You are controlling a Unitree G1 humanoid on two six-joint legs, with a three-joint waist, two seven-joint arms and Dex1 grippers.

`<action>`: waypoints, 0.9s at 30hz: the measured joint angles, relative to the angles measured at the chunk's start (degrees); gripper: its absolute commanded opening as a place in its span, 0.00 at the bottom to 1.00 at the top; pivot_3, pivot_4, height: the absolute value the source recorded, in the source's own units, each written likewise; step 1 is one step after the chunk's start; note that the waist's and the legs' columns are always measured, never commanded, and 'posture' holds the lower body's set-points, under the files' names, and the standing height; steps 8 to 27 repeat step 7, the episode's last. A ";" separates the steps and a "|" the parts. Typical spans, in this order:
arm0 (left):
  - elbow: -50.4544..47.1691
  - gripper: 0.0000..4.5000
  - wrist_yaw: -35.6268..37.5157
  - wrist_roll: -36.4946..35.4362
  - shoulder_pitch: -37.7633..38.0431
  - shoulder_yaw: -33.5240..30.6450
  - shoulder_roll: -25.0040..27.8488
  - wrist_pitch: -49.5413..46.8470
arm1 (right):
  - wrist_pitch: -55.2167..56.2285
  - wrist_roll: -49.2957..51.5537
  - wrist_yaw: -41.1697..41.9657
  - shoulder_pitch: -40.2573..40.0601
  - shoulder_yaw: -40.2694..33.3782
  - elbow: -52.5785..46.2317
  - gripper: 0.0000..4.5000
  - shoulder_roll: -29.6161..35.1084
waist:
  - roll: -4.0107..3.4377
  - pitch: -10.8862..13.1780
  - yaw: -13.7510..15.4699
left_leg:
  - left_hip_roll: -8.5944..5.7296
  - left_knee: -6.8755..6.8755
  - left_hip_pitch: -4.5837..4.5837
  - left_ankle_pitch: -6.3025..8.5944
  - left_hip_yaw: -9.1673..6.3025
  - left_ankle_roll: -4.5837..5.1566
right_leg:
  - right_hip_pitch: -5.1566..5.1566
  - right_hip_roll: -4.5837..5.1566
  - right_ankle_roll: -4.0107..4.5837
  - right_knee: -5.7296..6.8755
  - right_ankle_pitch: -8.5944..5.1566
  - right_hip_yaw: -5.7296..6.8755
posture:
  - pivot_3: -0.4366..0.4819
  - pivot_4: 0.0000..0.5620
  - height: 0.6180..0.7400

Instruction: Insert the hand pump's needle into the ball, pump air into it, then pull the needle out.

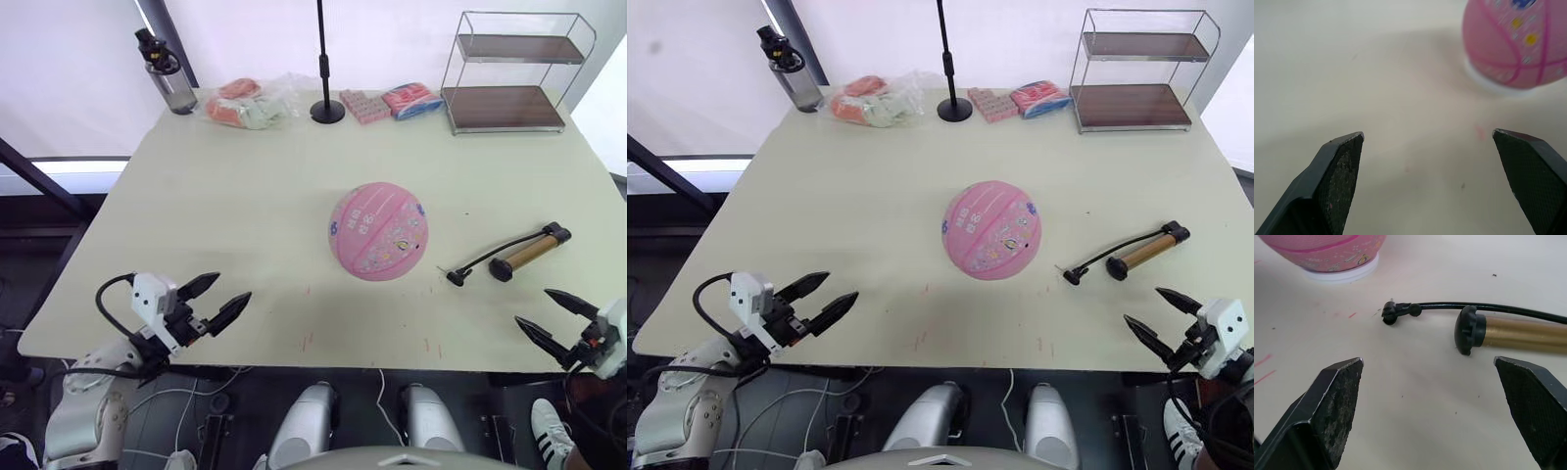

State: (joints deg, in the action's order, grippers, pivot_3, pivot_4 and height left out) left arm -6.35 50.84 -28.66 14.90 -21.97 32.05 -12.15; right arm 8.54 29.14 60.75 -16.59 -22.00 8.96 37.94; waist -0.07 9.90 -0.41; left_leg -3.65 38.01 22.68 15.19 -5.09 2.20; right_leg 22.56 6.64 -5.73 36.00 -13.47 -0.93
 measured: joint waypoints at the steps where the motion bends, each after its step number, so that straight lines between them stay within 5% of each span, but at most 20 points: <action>1: 1.04 1.00 -0.61 0.91 0.89 -0.02 -0.18 0.81 | -0.02 0.19 0.77 -0.35 -0.28 0.38 1.00 0.06 | 0.00 0.00 -0.01 | 0.00 0.00 0.00 0.00 0.00 0.00 | 0.00 0.00 0.00 0.00 0.00 0.00 | 0.48 0.27 0.93; 27: 4.88 1.00 -2.84 4.99 2.56 0.00 -1.16 5.39 | -0.27 0.53 3.98 -0.85 -1.38 1.15 1.00 0.92 | 0.03 -0.02 0.14 | 0.03 0.06 0.00 0.01 0.02 0.00 | -0.01 0.01 0.03 0.00 0.03 -0.01 | 0.48 0.27 0.93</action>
